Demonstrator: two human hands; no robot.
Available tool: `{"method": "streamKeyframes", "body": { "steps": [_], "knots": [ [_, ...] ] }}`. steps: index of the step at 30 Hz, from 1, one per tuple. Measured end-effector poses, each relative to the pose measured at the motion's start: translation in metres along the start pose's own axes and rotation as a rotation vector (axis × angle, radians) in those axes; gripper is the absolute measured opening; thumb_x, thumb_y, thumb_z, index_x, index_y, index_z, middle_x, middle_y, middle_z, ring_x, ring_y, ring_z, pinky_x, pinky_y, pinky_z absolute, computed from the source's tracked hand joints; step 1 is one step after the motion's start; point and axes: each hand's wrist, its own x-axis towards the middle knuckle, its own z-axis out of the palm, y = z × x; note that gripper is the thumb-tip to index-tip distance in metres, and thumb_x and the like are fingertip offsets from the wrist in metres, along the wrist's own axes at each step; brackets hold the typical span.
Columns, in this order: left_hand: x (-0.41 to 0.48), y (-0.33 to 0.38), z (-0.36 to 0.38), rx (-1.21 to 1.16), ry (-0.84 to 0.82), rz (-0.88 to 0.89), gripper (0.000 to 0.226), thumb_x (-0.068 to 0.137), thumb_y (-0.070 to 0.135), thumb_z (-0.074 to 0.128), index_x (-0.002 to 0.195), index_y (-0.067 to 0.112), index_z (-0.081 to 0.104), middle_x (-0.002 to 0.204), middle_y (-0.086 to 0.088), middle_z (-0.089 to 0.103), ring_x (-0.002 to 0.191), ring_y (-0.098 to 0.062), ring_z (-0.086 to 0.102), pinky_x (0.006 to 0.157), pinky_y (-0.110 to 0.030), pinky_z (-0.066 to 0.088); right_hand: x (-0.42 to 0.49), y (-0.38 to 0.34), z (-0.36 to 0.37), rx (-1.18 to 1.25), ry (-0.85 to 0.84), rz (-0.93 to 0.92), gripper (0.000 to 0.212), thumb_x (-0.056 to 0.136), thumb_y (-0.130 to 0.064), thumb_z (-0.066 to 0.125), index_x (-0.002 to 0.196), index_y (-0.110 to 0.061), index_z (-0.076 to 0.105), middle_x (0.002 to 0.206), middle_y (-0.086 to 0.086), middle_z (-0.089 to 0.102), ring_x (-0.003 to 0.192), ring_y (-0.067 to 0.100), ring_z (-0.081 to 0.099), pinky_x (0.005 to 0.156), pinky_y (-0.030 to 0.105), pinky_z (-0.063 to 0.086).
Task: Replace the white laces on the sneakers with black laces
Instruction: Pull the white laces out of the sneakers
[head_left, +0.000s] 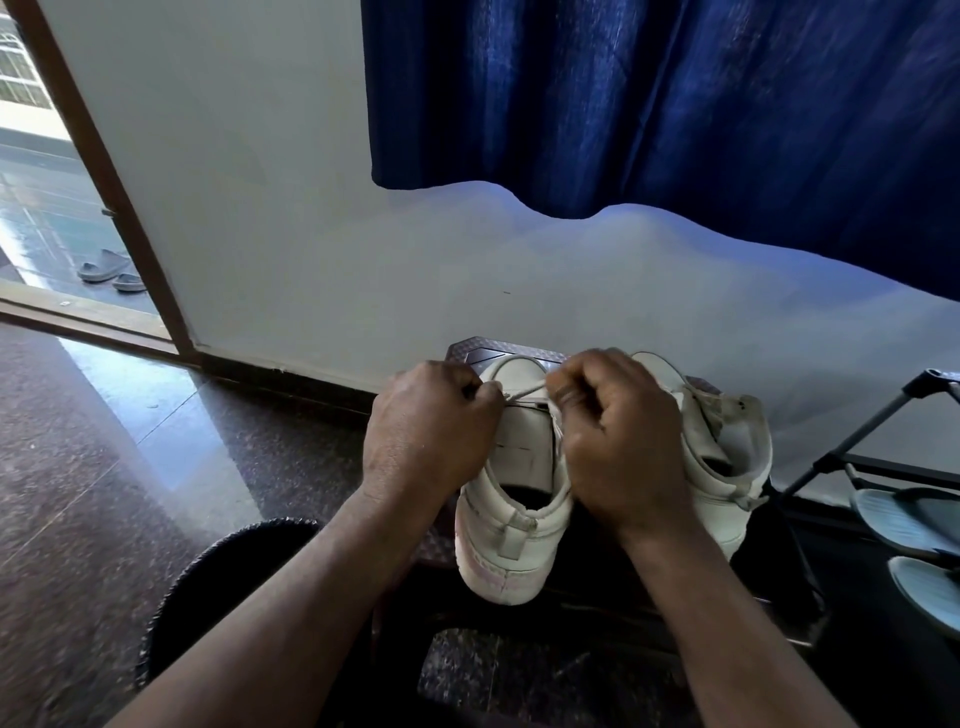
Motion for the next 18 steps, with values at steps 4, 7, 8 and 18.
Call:
{"method": "streamKeyframes", "body": {
  "steps": [4, 7, 8, 18],
  "knots": [
    [0.000, 0.000, 0.001, -0.007, 0.003, 0.005, 0.042, 0.089, 0.037, 0.063, 0.057, 0.012, 0.053, 0.049, -0.002, 0.046, 0.058, -0.025, 0.052, 0.054, -0.030, 0.032, 0.005, -0.006, -0.005, 0.666, 0.239, 0.331, 0.029, 0.107, -0.018, 0.050, 0.078, -0.020, 0.054, 0.076, -0.003, 0.056, 0.064, 0.011, 0.050, 0.062, 0.024, 0.041],
    [0.000, -0.001, 0.002, -0.024, -0.002, -0.001, 0.043, 0.088, 0.037, 0.063, 0.056, 0.011, 0.050, 0.049, -0.002, 0.045, 0.057, -0.026, 0.051, 0.053, -0.030, 0.032, 0.010, -0.012, -0.007, 1.072, 0.234, 0.622, 0.034, 0.111, -0.017, 0.045, 0.076, -0.019, 0.049, 0.075, 0.006, 0.065, 0.053, 0.012, 0.034, 0.054, 0.025, 0.029],
    [0.000, -0.002, 0.002, -0.030, -0.004, -0.004, 0.043, 0.088, 0.036, 0.063, 0.056, 0.011, 0.049, 0.048, -0.002, 0.045, 0.056, -0.026, 0.051, 0.053, -0.030, 0.032, 0.010, -0.013, -0.008, 1.043, 0.211, 0.630, 0.033, 0.110, -0.017, 0.045, 0.078, -0.018, 0.048, 0.072, 0.004, 0.067, 0.053, 0.013, 0.035, 0.053, 0.026, 0.028],
    [0.000, -0.002, 0.001, -0.030, -0.010, 0.007, 0.045, 0.090, 0.038, 0.063, 0.056, 0.013, 0.050, 0.050, -0.001, 0.047, 0.054, -0.021, 0.049, 0.052, -0.029, 0.031, 0.004, -0.005, -0.006, -0.178, -0.240, 0.214, 0.020, 0.090, -0.048, 0.073, 0.094, -0.029, 0.076, 0.088, -0.006, 0.075, 0.083, 0.014, 0.069, 0.074, 0.030, 0.051]
  ]
}}
